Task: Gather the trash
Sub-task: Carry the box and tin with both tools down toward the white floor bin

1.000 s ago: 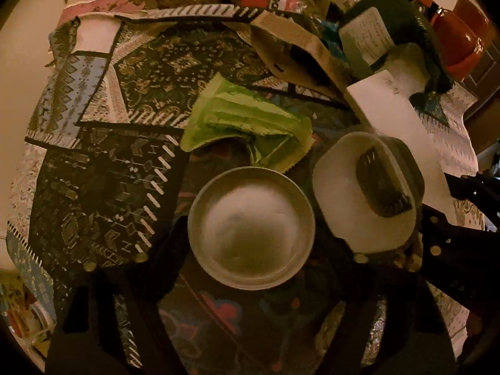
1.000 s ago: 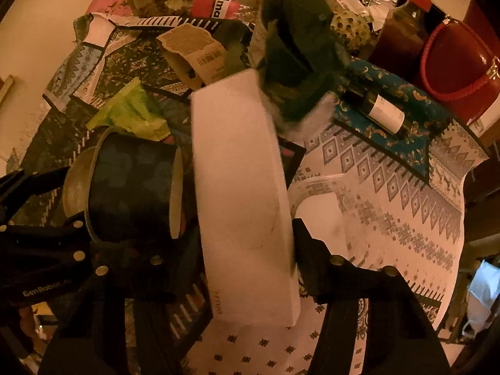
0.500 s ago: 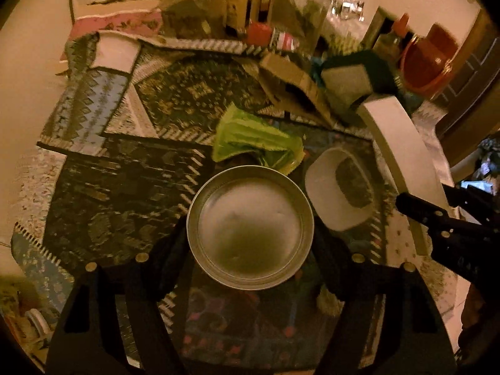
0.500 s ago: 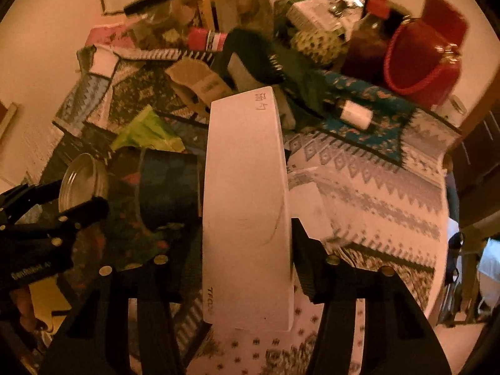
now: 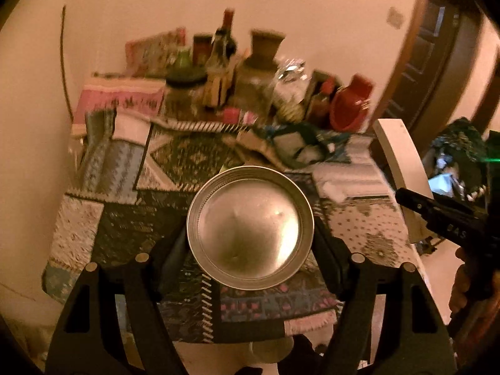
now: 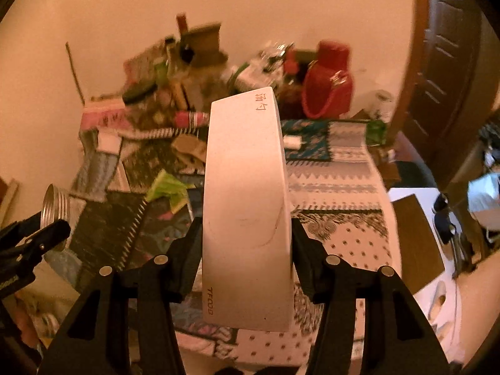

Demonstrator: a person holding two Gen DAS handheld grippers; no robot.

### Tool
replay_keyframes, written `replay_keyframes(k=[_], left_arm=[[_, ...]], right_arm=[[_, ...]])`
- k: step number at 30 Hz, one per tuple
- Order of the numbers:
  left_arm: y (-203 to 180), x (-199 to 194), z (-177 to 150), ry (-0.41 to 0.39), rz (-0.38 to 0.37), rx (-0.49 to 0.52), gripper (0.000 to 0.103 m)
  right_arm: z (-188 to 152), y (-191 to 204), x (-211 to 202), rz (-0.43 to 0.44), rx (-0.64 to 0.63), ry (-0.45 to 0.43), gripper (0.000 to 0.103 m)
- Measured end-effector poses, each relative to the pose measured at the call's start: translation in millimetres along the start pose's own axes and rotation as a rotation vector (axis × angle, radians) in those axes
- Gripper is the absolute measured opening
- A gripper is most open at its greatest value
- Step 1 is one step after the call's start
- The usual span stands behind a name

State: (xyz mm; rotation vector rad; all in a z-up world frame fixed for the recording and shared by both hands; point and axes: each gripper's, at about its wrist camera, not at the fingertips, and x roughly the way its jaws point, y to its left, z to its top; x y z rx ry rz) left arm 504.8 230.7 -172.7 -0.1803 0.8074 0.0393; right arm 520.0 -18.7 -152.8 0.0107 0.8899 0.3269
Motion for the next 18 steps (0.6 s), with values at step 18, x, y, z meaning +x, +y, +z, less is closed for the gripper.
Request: replay_keyframes(k=[18], left_arm=[[-61, -150, -37, -0.215, -0.096, 0.097, 0.074]], right_arm=[[-55, -6, -151, 0.004, 0.051, -0.197, 0.05]])
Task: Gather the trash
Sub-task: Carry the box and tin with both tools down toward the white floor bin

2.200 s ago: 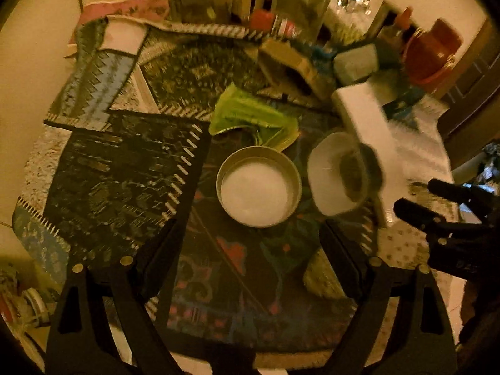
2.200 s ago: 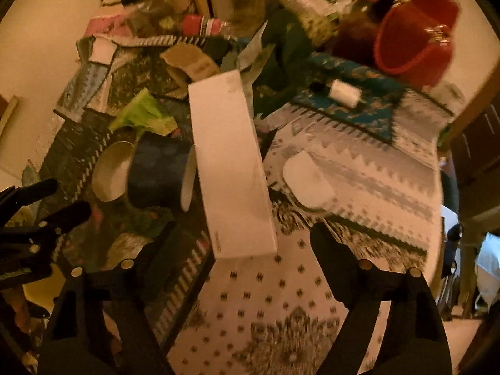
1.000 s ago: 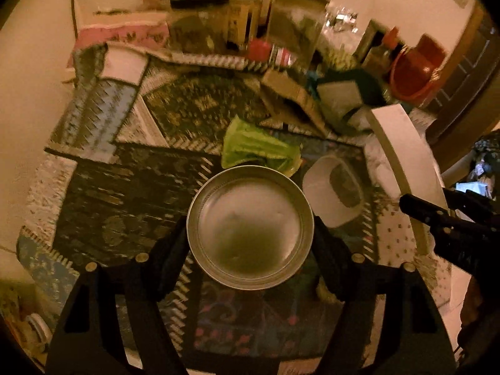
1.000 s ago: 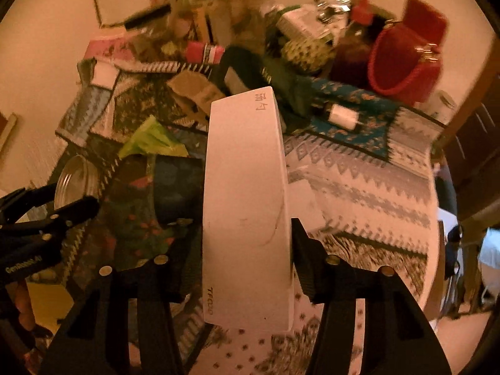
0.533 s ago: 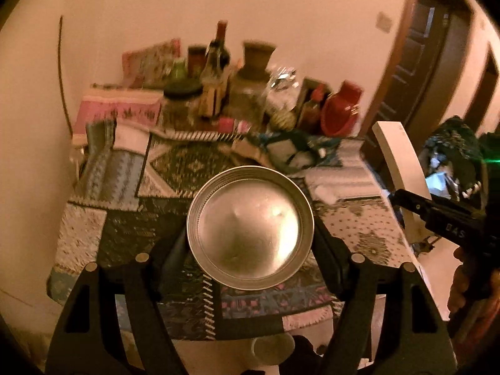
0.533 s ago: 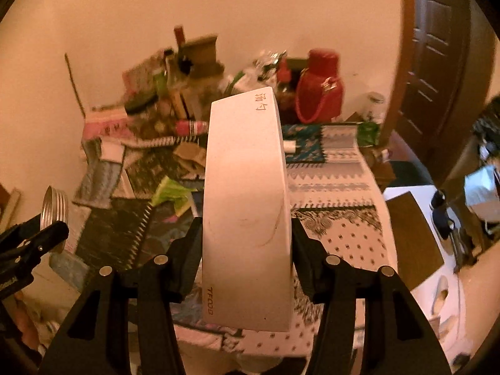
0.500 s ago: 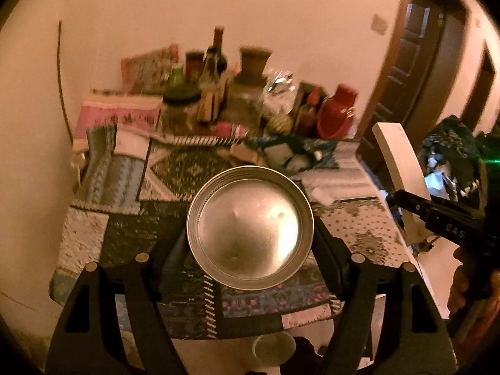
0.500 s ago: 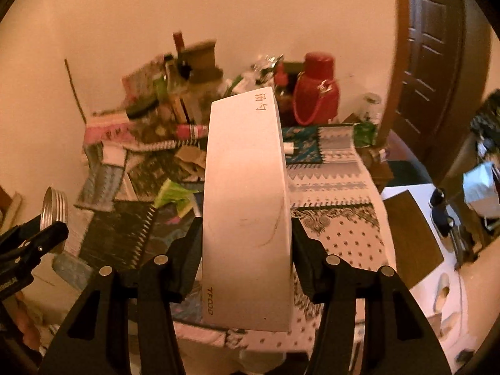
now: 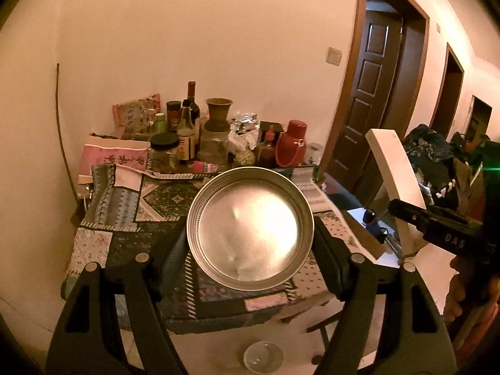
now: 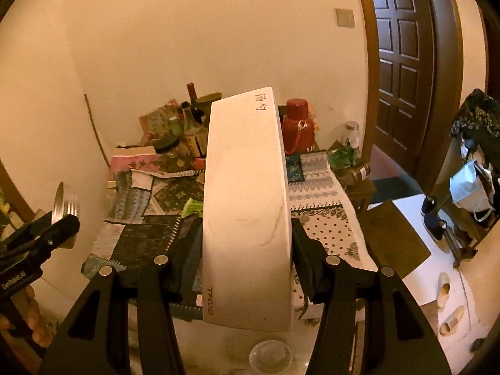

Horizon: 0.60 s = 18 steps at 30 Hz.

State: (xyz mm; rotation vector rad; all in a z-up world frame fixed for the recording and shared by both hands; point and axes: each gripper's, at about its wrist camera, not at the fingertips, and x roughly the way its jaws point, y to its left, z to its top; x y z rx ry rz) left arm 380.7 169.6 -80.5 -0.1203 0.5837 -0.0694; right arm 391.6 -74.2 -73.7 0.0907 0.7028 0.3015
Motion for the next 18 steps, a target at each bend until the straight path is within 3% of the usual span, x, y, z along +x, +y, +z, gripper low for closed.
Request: replay_keyframes(k=[8, 18], left_arm=[[-67, -46, -34, -0.014, 0.011, -0.03, 0.074], [-146, -90, -101, 0.056, 0.006, -0.096, 0.074]], right_arm=[[-32, -35, -53, 0.076, -0.005, 0.012, 0.05], [-86, -63, -101, 0.114, -0.052, 0.112, 0.05]])
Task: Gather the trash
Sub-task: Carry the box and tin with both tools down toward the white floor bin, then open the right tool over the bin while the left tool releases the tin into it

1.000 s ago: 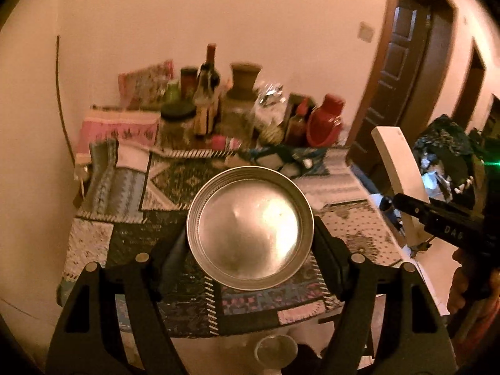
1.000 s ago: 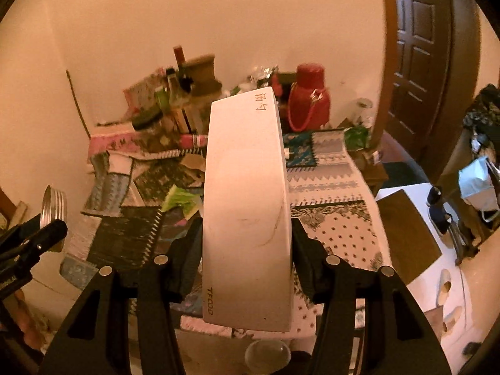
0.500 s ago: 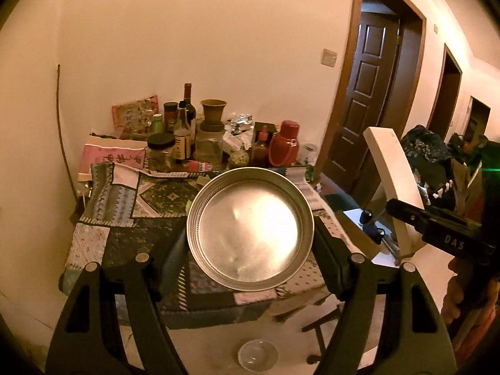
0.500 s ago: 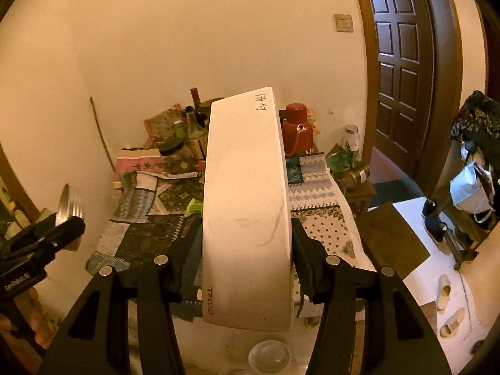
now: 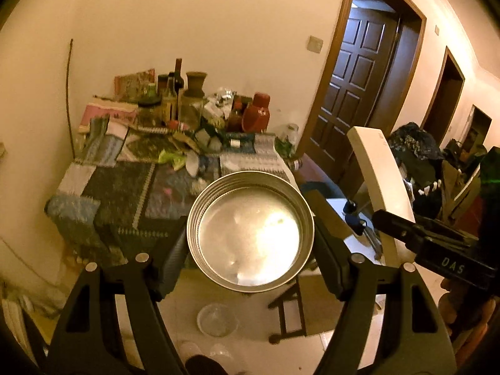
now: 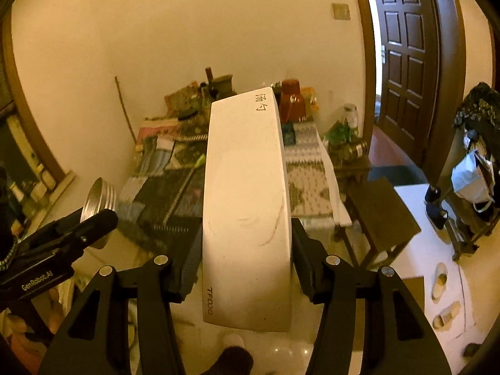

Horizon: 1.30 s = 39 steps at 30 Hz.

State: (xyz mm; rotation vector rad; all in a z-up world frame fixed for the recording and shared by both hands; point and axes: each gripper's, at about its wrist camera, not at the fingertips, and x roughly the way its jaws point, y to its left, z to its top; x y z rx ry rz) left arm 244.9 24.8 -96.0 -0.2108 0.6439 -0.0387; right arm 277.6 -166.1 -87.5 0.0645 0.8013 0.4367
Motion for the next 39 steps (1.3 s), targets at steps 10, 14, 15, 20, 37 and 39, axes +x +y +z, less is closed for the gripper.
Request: replay_keyframes(k=[10, 14, 15, 20, 37, 39], left_arm=[[9, 6, -40, 0.092, 0.068, -0.034, 0.074], [30, 31, -58, 0.161, 0.081, -0.055, 0.074], [35, 38, -62, 0.179, 0.082, -0.058, 0.074], [60, 89, -86, 0.257, 0.089, -0.056, 0.074], [145, 289, -237, 0.47, 0.118, -0.082, 0.074], [152, 305, -253, 0.484, 0.119, -0.088, 0.074]], right_arm=[[-35, -2, 29, 0.055, 0.015, 0.128, 0.05], [-52, 1, 57, 0.057, 0.03, 0.19, 0.05], [-57, 1, 64, 0.06, 0.037, 0.203, 0.05], [-94, -2, 117, 0.064, 0.062, 0.299, 0.05], [-258, -49, 310, 0.005, 0.12, 0.6, 0.05], [-269, -52, 327, 0.006, 0.118, 0.613, 0.05]])
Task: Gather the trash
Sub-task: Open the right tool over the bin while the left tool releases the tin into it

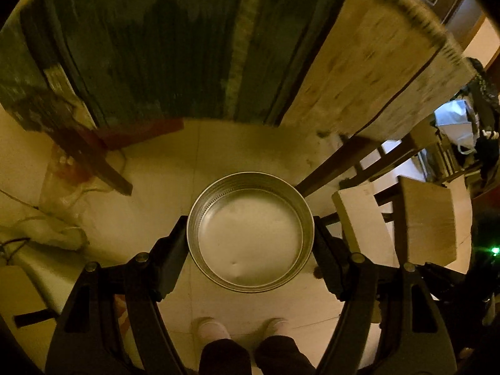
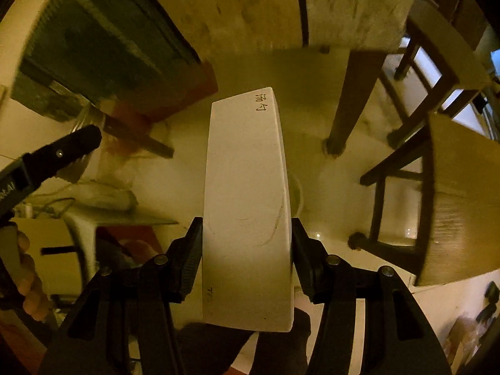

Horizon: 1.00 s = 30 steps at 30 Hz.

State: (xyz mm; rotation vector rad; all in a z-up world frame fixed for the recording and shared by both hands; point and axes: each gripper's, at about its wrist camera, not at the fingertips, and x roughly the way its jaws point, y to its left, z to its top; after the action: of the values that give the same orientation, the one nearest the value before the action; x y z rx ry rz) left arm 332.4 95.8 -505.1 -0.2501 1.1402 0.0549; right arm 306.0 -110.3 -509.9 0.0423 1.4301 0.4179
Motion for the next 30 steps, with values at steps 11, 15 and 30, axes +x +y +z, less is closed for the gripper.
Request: replay_keyframes(k=[11, 15, 30], left_arm=[[15, 86, -22, 0.064, -0.005, 0.007, 0.074], [8, 103, -26, 0.092, -0.033, 0.016, 0.074], [-29, 120, -17, 0.164, -0.1, 0.068, 0.076]], right_arm=[[2, -9, 66, 0.046, 0.026, 0.023, 0.073], [-1, -12, 68, 0.011, 0.035, 0.014, 0.073], [6, -18, 27, -0.065, 0.046, -0.079, 0.073]])
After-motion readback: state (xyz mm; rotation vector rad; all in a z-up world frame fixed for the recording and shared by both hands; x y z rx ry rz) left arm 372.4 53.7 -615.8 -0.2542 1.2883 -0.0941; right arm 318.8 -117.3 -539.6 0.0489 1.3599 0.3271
